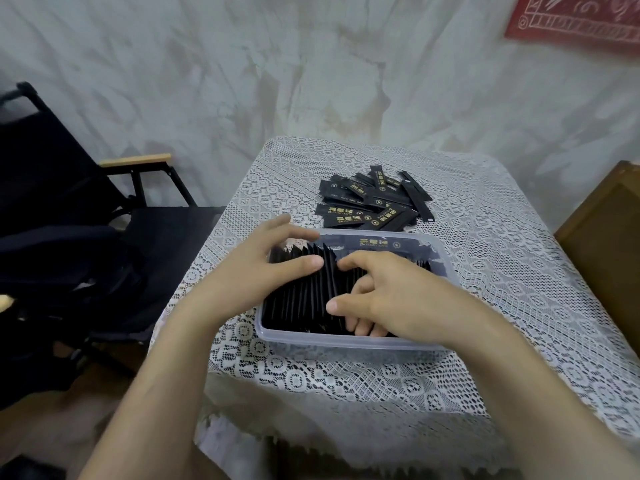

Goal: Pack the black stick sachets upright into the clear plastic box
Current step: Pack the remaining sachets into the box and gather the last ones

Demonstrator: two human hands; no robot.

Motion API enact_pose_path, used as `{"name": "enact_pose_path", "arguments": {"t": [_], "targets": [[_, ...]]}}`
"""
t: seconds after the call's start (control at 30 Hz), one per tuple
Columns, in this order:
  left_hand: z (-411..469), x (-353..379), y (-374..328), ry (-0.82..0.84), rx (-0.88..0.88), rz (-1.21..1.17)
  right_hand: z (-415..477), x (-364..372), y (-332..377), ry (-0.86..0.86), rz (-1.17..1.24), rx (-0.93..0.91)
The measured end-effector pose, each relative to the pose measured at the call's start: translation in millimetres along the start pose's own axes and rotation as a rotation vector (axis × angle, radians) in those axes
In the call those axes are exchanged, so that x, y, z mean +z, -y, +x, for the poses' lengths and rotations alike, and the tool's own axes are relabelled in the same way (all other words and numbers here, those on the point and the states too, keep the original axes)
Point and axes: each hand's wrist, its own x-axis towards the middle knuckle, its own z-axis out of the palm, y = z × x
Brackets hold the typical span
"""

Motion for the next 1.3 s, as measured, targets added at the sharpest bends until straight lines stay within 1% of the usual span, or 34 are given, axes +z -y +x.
{"name": "enact_pose_path", "arguments": {"t": [0.27,0.33,0.4,0.5,0.67,0.77,0.83,0.87,0.9,0.97,1.0,1.03,1.07,1.1,1.17,1.23,1.3], "targets": [[8,0,6,0.018,0.027,0.089,1,-3,-5,-0.007,0.028,0.001],[9,0,0,0.035,0.017,0.076,1,-3,-6,-0.01,0.013,-0.008],[13,3,-5,0.022,0.003,0.069,2,-2,-8,-0.011,-0.012,-0.023],[19,8,-6,-0.016,-0.004,0.144,3,-4,-10,-0.006,-0.003,-0.038],[21,12,-5,-0.032,0.002,0.169,2,-3,-12,-0.004,-0.039,-0.091],[24,13,-2,-0.046,0.016,0.184,2,-9,-13,-0.022,0.018,-0.094],[25,13,1,-0.056,0.028,0.175,-1,-23,-14,-0.092,0.082,-0.094],[26,13,2,-0.059,0.028,0.169,-3,-33,-17,-0.164,0.084,-0.085],[26,12,3,-0.059,0.026,0.165,-5,-44,-21,-0.259,0.036,-0.055],[25,13,3,-0.059,0.022,0.168,-9,-67,-35,-0.452,-0.212,0.07],[25,13,3,-0.063,0.023,0.174,-12,-75,-44,-0.507,-0.345,0.157],[25,13,3,-0.067,0.021,0.178,-15,-81,-52,-0.503,-0.411,0.24],[25,13,3,-0.069,0.019,0.179,-16,-83,-58,-0.443,-0.403,0.294],[25,13,3,-0.069,0.018,0.175,-17,-83,-62,-0.364,-0.335,0.304],[24,14,3,-0.074,0.016,0.171,-14,-79,-67,-0.26,-0.199,0.224],[23,12,3,-0.09,0.012,0.165,-6,-76,-70,-0.3,-0.223,0.107],[22,10,3,-0.113,0.002,0.15,5,-74,-69,-0.375,-0.24,0.051]]}}
